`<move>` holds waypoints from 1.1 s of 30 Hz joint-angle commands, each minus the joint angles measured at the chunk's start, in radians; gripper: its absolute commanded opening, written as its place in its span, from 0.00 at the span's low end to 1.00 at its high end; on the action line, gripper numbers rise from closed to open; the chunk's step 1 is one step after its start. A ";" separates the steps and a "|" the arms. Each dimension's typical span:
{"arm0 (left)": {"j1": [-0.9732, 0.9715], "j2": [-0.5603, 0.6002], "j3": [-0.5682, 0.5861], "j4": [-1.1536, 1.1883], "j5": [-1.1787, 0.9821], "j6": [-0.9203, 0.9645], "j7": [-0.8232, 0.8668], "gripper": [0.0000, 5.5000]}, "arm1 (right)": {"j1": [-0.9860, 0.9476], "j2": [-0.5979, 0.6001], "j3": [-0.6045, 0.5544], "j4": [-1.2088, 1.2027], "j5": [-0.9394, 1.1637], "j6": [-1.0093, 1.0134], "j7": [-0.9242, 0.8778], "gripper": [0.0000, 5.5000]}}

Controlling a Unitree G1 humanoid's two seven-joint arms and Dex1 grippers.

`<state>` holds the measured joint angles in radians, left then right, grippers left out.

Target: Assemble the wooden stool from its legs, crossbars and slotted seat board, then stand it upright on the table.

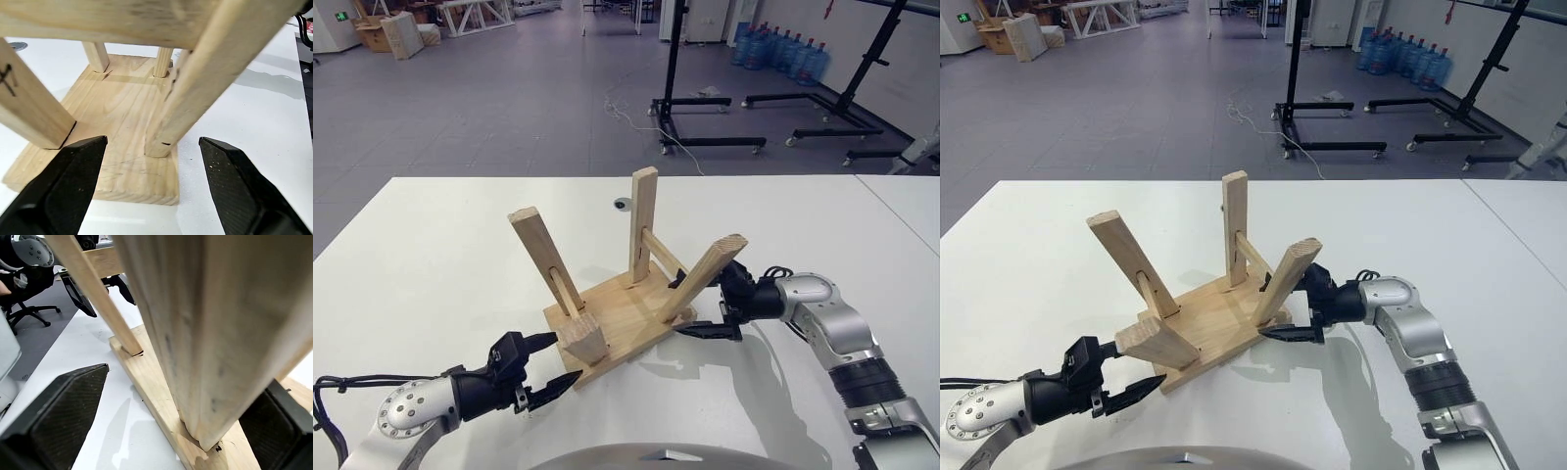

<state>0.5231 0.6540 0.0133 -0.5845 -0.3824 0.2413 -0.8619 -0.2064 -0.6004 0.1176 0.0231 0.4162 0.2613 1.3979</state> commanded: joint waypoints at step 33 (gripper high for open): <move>-0.259 0.065 -0.074 0.188 0.047 -0.079 -0.155 0.20 | -0.009 0.043 0.042 0.065 -0.002 -0.145 0.008 0.27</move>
<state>0.3016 0.7242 -0.0621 -0.4136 -0.3056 0.1732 -1.0032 -0.1932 -0.5719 0.1555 0.0863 0.4104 0.1278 1.4012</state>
